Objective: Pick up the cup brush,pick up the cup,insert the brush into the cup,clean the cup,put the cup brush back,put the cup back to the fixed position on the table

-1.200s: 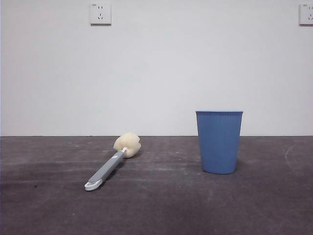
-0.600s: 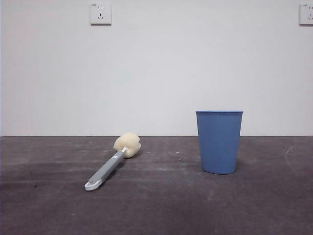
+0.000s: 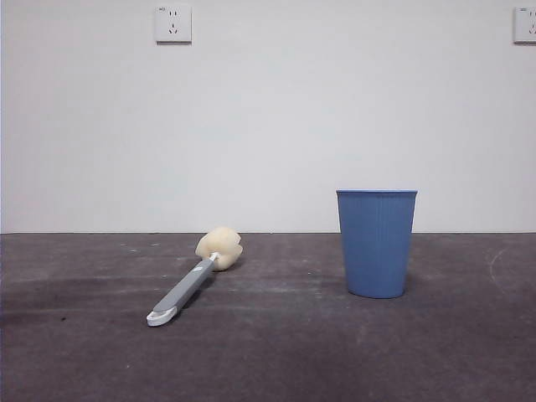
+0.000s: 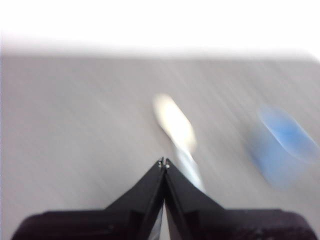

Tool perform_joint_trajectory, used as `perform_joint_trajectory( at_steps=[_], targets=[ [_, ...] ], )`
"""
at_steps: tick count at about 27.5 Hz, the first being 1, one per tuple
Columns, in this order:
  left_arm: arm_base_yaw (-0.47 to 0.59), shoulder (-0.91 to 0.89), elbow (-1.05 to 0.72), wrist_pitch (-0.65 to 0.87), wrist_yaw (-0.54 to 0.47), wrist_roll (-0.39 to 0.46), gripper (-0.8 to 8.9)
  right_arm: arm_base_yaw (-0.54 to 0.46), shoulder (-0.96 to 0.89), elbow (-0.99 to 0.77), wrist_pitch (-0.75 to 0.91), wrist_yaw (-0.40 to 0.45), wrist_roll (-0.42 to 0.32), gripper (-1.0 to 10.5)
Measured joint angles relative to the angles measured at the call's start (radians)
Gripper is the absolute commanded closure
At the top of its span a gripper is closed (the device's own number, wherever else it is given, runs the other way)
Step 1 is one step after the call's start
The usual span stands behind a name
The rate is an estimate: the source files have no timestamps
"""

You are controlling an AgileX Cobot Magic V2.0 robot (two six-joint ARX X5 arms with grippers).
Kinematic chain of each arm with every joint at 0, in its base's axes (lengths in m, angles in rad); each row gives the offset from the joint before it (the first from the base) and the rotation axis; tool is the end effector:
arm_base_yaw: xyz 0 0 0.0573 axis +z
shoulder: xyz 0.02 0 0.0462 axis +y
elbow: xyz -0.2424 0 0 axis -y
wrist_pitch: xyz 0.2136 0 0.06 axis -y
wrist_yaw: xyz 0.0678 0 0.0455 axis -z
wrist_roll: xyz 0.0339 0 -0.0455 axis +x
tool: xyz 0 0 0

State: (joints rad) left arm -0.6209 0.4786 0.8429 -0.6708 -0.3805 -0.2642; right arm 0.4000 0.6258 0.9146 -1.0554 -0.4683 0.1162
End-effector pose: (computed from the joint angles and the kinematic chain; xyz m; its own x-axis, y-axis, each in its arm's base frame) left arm 0.0705 -0.0350 0.3173 0.9360 -0.2129 -0.2801 0.1793 0.9737 -0.1408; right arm 0.0694 0.0460 0.2958 0.4162 0.6660 -0.6190 -0.5685 0.7219 0.3945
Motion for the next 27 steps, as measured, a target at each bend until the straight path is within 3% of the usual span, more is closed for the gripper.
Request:
perform_joint_trajectory(
  at_steps=[2,4,8,16,23,27],
  targets=[
    [0.116,-0.023,-0.015,0.181,0.042,0.159,8.18,0.0,0.0,0.0,0.0,0.0,0.0,9.4],
    [0.251,-0.066,-0.089,0.396,0.174,0.31,8.18,0.0,0.0,0.0,0.0,0.0,0.0,9.4],
    [0.406,-0.128,-0.25,0.64,0.294,0.446,8.17,0.0,0.0,0.0,0.0,0.0,0.0,9.4],
    [0.557,-0.292,-0.58,0.69,0.298,0.488,8.17,0.0,0.0,0.0,0.0,0.0,0.0,9.4],
    [0.598,-0.44,-0.811,0.682,0.298,0.427,8.17,0.0,0.0,0.0,0.0,0.0,0.0,9.4],
    [0.599,-0.472,-0.826,0.599,0.296,0.403,8.17,0.0,0.0,0.0,0.0,0.0,0.0,9.4]
  ],
)
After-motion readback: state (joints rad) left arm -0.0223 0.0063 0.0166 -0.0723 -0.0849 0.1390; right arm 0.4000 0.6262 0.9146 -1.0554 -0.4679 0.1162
